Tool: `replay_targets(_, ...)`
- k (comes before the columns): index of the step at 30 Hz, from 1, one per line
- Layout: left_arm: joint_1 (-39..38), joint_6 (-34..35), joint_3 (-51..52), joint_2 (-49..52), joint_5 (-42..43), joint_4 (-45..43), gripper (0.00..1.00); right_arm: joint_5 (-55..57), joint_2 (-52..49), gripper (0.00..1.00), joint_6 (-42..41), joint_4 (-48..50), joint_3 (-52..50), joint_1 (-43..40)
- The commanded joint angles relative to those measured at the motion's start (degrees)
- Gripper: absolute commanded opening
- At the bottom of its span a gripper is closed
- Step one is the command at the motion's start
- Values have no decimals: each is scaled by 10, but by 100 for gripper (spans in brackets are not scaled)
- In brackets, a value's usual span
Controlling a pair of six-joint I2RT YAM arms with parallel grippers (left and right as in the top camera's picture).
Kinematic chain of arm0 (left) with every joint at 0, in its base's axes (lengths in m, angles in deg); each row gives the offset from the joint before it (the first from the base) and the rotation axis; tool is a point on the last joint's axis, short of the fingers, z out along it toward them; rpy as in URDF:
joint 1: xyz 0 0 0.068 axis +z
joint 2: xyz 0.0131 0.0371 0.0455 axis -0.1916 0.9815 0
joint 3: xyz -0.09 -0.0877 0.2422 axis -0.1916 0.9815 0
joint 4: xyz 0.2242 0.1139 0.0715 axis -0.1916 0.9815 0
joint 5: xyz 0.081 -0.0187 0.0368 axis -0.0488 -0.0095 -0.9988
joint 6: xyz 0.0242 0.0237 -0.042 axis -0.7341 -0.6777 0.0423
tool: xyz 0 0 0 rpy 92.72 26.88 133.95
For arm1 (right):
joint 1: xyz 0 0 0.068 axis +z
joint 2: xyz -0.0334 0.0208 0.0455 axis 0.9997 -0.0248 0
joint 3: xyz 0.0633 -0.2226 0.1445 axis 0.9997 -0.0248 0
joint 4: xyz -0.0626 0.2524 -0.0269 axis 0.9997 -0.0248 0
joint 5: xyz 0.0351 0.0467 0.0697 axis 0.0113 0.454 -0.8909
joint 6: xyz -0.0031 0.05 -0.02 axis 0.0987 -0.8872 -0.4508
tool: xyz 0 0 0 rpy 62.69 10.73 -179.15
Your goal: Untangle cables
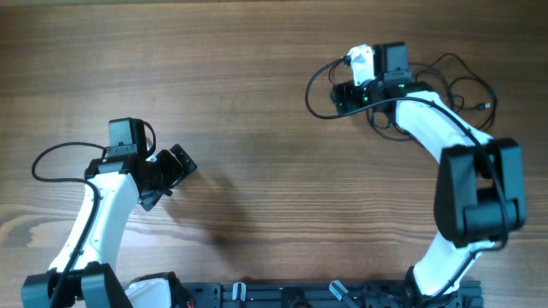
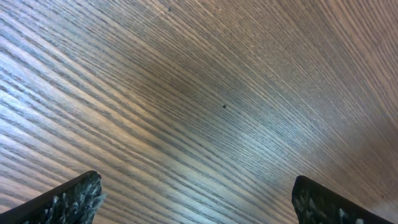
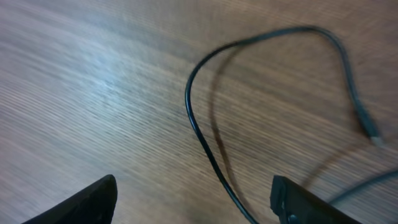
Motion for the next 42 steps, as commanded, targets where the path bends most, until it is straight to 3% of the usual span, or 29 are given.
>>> replay_targets(1, -6, 6, -2, -7, -5, -3, 100, -9, -49, 80, 37, 21, 3, 1)
replay_targets(4, -6, 6, -2, -7, -5, -14, 100, -9, -63, 80, 38, 49, 3, 1)
replay_targets(6, -6, 6, -2, -7, -5, -17, 100, -9, -70, 75, 32, 53, 3, 1)
replay_targets(11, -6, 6, -2, -6, -5, -17, 100, -9, -76, 33, 7, 47, 3, 1)
replay_targets(16, -6, 6, -2, -6, -5, -15, 100, -7, -46, 14, -56, 36, 3, -3)
replay_targets(20, -6, 6, -2, -6, -5, -9, 100, 0, 71, 4, -62, 32, 3, -16)
replay_targets(25, -6, 6, -2, -6, 6, -8, 100, 105, 269, 4, -63, 37, 3, -72)
replay_targets(28, -6, 6, -2, -6, 10, -6, 100, 165, 313, 4, -63, 32, 3, -115)
replay_targets(32, -6, 6, -2, -6, 10, 1, 100, 221, 305, 4, -107, -12, 3, -165)
replay_targets(38, -6, 6, -2, -6, 10, 2, 100, 218, 246, 6, -146, -40, 3, -212)
replay_targets(40, -6, 6, -2, -6, 10, 2, 100, 183, 224, 36, -153, -43, 3, -212)
replay_targets(41, -6, 6, -2, -6, 10, 2, 100, 146, 213, 66, -152, -50, 3, -212)
replay_targets(42, -6, 6, -2, -6, 10, 2, 100, 118, 206, 76, -152, -56, 3, -212)
